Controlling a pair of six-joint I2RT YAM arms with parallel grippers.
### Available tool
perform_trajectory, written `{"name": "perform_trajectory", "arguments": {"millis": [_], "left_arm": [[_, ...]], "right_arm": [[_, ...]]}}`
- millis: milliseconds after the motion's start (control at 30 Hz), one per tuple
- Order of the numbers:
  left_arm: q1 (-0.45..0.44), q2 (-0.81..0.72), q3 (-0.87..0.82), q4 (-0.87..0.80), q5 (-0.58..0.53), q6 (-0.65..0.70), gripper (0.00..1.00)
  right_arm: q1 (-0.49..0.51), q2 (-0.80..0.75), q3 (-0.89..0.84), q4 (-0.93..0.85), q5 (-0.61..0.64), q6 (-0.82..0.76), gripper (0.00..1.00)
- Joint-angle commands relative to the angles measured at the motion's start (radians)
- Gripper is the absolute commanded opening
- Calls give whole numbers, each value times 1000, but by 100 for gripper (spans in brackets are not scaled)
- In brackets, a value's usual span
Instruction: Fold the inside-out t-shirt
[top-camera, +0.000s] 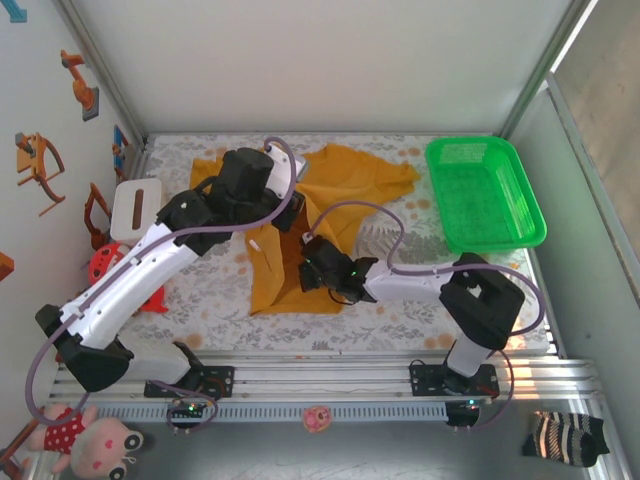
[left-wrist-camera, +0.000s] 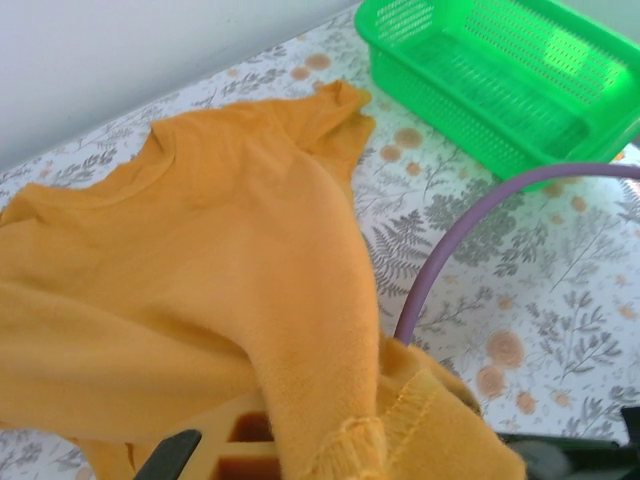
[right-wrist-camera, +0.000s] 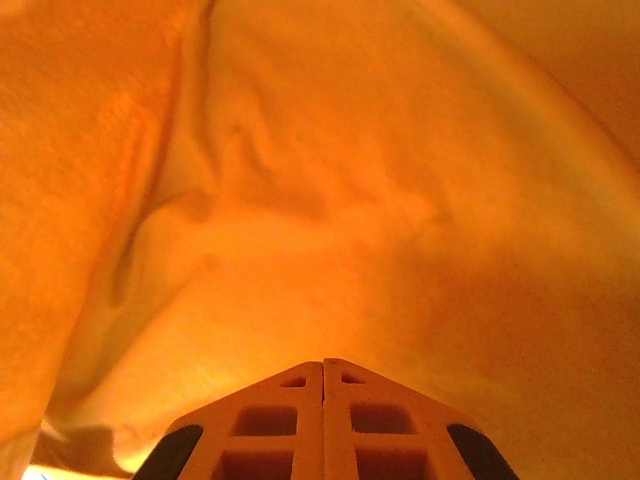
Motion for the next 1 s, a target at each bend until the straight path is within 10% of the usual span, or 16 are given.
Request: {"name": "perform_trajectory", "arguments": {"millis": [0, 433, 967], "left_arm": [[-2, 26, 56, 8, 51, -27, 0], [-10, 47, 98, -14, 54, -37, 0], [-86, 41, 134, -16, 97, -91, 0]], "right_arm": [[48, -4, 42, -35, 103, 25, 0], [45, 227, 276, -182, 138, 9, 0], [-224, 222, 347, -182, -60, 165, 0]]}}
